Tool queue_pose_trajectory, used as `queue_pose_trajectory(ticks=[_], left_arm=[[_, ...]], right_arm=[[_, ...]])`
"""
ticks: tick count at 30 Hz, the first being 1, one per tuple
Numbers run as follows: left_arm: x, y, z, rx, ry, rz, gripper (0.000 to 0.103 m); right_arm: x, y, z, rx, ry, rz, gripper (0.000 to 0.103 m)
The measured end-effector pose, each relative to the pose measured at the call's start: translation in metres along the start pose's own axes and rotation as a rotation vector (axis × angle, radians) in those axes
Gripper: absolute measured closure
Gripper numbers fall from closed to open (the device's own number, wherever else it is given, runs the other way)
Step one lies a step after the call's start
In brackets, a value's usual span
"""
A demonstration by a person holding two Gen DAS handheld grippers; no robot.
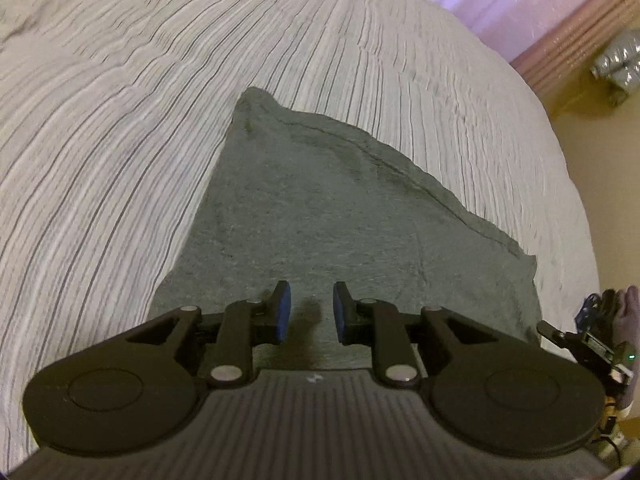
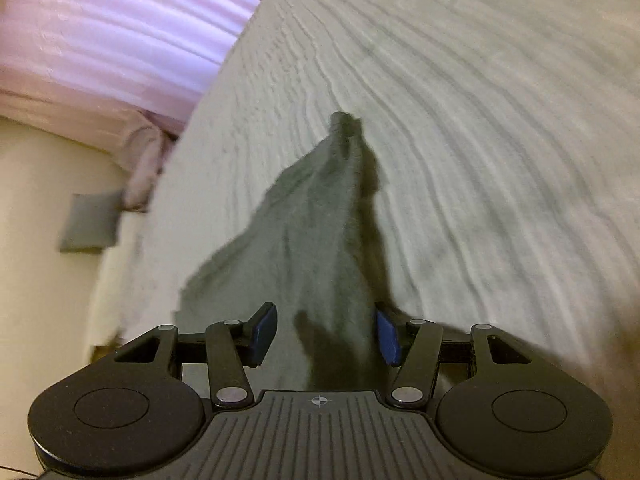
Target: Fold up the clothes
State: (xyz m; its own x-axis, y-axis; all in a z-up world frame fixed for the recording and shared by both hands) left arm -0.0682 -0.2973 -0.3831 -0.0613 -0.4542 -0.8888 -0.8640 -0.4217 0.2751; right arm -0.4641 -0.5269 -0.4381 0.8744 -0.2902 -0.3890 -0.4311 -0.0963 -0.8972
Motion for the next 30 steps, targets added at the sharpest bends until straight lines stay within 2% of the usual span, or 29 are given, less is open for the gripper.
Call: queue_pose_trajectory(ticks=[2,3,5,6,7,8,9,12,16,18,21,25,26,28,29,30], left_arm=[[0.001,-0.003,-0.001,-0.005,-0.011,0.007,0.086],[0.002,-0.006,-0.002,-0.006,-0.017,0.009,0.086],[0.005,-0.010,-0.004,-0.007,-0.029,0.011,0.086],[0.006,-0.013,-0.006,-0.008,-0.035,0.013,0.086],[0.008,-0.016,-0.008,-0.011,-0.038,0.020,0.086],[0.008,-0.018,-0.011,-0.014,-0.039,0.028,0.086],[0.009,-0.020,-0.014,-0.015,-0.041,0.037,0.086],[0.013,-0.028,-0.024,-0.019,-0.049,0.065,0.086],[0.011,-0.045,-0.037,-0.014,-0.068,0.097,0.086],[0.008,-0.057,-0.044,-0.013,-0.077,0.108,0.086],[0.004,-0.078,-0.054,-0.022,-0.089,0.123,0.086],[-0.001,-0.105,-0.066,-0.031,-0.099,0.142,0.086],[-0.001,-0.110,-0.068,-0.031,-0.104,0.146,0.086],[-0.001,-0.122,-0.070,-0.028,-0.116,0.148,0.086],[0.000,-0.127,-0.070,-0.025,-0.123,0.146,0.086],[0.001,-0.130,-0.069,-0.023,-0.128,0.148,0.086]], right_arm=[[0.007,0.000,0.000,0.011,-0.018,-0.018,0.050],[0.010,0.000,0.001,0.015,-0.029,-0.016,0.060],[0.018,0.001,0.001,0.027,-0.045,0.001,0.072],[0.021,0.003,0.001,0.037,-0.048,0.015,0.074],[0.022,0.002,0.000,0.036,-0.050,0.043,0.076],[0.023,0.001,0.000,0.033,-0.051,0.074,0.088],[0.024,0.000,0.000,0.030,-0.052,0.105,0.092],[0.032,-0.018,0.001,-0.015,-0.062,0.262,0.095],[0.065,-0.071,0.014,-0.262,-0.121,0.636,0.096],[0.087,-0.108,0.031,-0.430,-0.140,0.806,0.096],[0.130,-0.165,0.072,-0.611,-0.153,0.909,0.096],[0.204,-0.208,0.141,-0.756,-0.199,0.942,0.095],[0.222,-0.219,0.159,-0.792,-0.211,0.948,0.095],[0.252,-0.214,0.201,-0.859,-0.301,0.937,0.063],[0.262,-0.211,0.218,-0.866,-0.338,0.911,0.040],[0.262,-0.214,0.226,-0.872,-0.339,0.890,0.039]])
Point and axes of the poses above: each gripper's, at about its wrist camera, not at the fingertips, and x roughly the way its jaws point, y to its right, z to its underside, the point moved 7 cm from there along x, roughly the way its jaws point, and after that the axes turned 11 degrees about -z, right-handed, at the moved point
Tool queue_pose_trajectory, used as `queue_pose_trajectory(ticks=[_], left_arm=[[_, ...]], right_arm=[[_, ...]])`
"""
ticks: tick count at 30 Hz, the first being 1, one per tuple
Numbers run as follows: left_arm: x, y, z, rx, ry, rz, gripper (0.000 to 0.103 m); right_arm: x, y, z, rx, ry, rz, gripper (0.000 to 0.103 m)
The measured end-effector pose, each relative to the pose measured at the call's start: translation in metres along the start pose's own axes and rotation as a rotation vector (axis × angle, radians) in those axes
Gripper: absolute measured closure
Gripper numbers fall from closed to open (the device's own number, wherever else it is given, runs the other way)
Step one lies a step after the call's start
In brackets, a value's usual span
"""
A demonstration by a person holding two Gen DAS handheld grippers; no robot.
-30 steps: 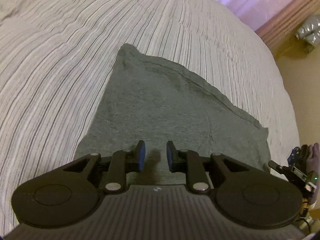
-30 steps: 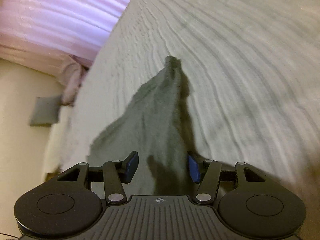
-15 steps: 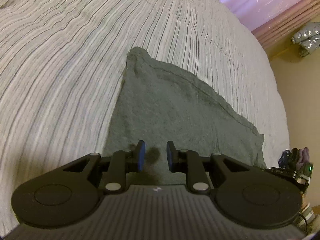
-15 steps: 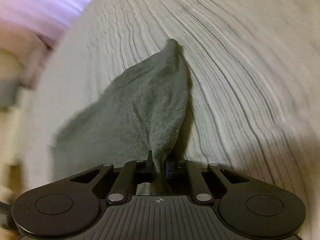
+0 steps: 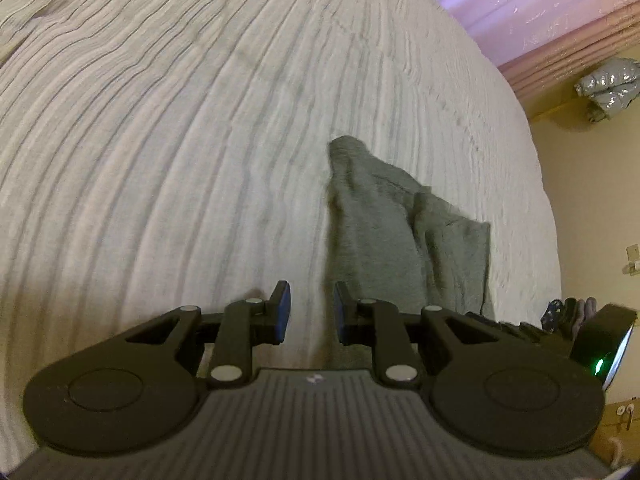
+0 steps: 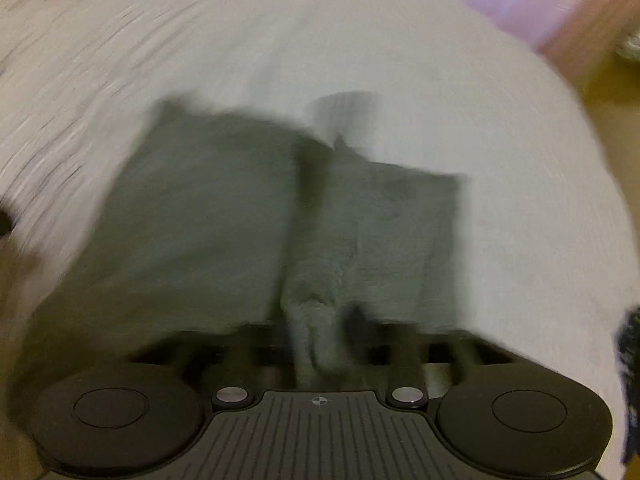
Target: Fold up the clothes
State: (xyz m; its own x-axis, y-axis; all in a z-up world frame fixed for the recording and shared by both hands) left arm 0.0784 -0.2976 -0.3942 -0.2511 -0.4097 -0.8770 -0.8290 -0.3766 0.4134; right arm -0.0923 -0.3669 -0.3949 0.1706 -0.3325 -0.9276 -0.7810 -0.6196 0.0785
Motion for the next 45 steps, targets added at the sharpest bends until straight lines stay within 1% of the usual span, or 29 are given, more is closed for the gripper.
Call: queue_pose_trajectory(ticks=[2,3,5,6,9,11,13,15,17,19,21,24,27,30,31,32,33,36,39,41,43,44,45], left_arm=[[0.001,-0.002,0.003,0.000,-0.009,0.004,0.086],[0.001,-0.002,0.005,-0.001,-0.013,0.009,0.086],[0.002,0.007,0.012,-0.003,-0.025,0.034,0.086],[0.003,0.013,0.015,-0.005,-0.030,0.049,0.086],[0.005,0.042,0.026,-0.014,-0.042,0.110,0.084],[0.011,0.062,0.034,-0.045,-0.059,0.150,0.076],[0.020,0.080,0.043,-0.077,-0.079,0.179,0.074],[0.033,0.094,0.049,-0.102,-0.103,0.183,0.071],[0.048,0.107,0.054,-0.125,-0.124,0.175,0.065],[0.063,0.117,0.057,-0.140,-0.139,0.159,0.065],[0.072,0.125,0.059,-0.141,-0.134,0.152,0.064],[0.085,0.138,0.058,-0.140,-0.128,0.149,0.062],[0.095,0.151,0.055,-0.126,-0.119,0.139,0.062],[0.099,0.161,0.051,-0.090,-0.106,0.132,0.066],[0.099,0.164,0.051,-0.067,-0.102,0.125,0.077],[0.099,0.168,0.051,-0.031,-0.097,0.110,0.097],[0.098,0.171,0.051,0.011,-0.086,0.092,0.101],[0.080,0.180,0.047,0.125,-0.024,0.078,0.101],[0.045,0.185,0.032,0.208,0.064,0.072,0.101],[0.023,0.178,0.021,0.233,0.122,0.056,0.101],[0.013,0.161,0.008,0.238,0.160,0.001,0.101],[0.010,0.145,0.007,0.230,0.157,-0.025,0.101],[0.015,0.129,0.007,0.208,0.134,-0.042,0.100]], right_arm=[[-0.011,-0.011,0.007,-0.010,0.031,-0.029,0.039],[-0.023,-0.009,0.011,0.018,0.046,-0.076,0.039],[-0.040,0.000,0.008,0.112,0.080,-0.152,0.039],[-0.052,0.009,0.016,0.159,0.094,-0.171,0.039],[-0.065,0.065,0.048,0.302,0.094,-0.122,0.039],[-0.073,0.104,0.070,0.398,0.092,-0.086,0.039],[-0.066,0.143,0.091,0.528,0.081,-0.093,0.039],[-0.058,0.182,0.111,0.660,0.069,-0.103,0.039],[-0.048,0.200,0.114,0.738,0.076,-0.155,0.040],[-0.038,0.216,0.116,0.812,0.084,-0.210,0.040],[-0.028,0.232,0.118,0.885,0.093,-0.265,0.040],[-0.017,0.232,0.117,0.891,0.109,-0.348,0.040],[-0.005,0.235,0.106,0.895,0.118,-0.412,0.040],[0.010,0.237,0.093,0.879,0.117,-0.460,0.040],[0.016,0.238,0.086,0.864,0.114,-0.479,0.040],[0.019,0.237,0.082,0.850,0.109,-0.494,0.040],[0.020,0.235,0.080,0.836,0.102,-0.503,0.040],[0.019,0.229,0.076,0.802,0.089,-0.522,0.040],[0.013,0.216,0.067,0.756,0.097,-0.532,0.040],[0.010,0.204,0.059,0.718,0.102,-0.541,0.040],[0.007,0.187,0.049,0.672,0.108,-0.554,0.040],[0.010,0.178,0.046,0.646,0.103,-0.551,0.040],[0.012,0.169,0.043,0.618,0.098,-0.546,0.040]])
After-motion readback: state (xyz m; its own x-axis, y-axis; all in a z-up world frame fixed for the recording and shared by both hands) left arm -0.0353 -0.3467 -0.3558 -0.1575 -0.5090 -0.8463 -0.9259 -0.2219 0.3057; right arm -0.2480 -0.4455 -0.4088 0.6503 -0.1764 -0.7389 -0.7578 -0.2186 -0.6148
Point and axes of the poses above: each gripper's, at about its wrist camera, not at the fingertips, and x roughly the way its jaws point, y to its right, z to its underside, the point moved 7 cm from there along x, roughly the way its jaws point, and after that the axes turned 11 degrees about -z, right-handed, at the moved point
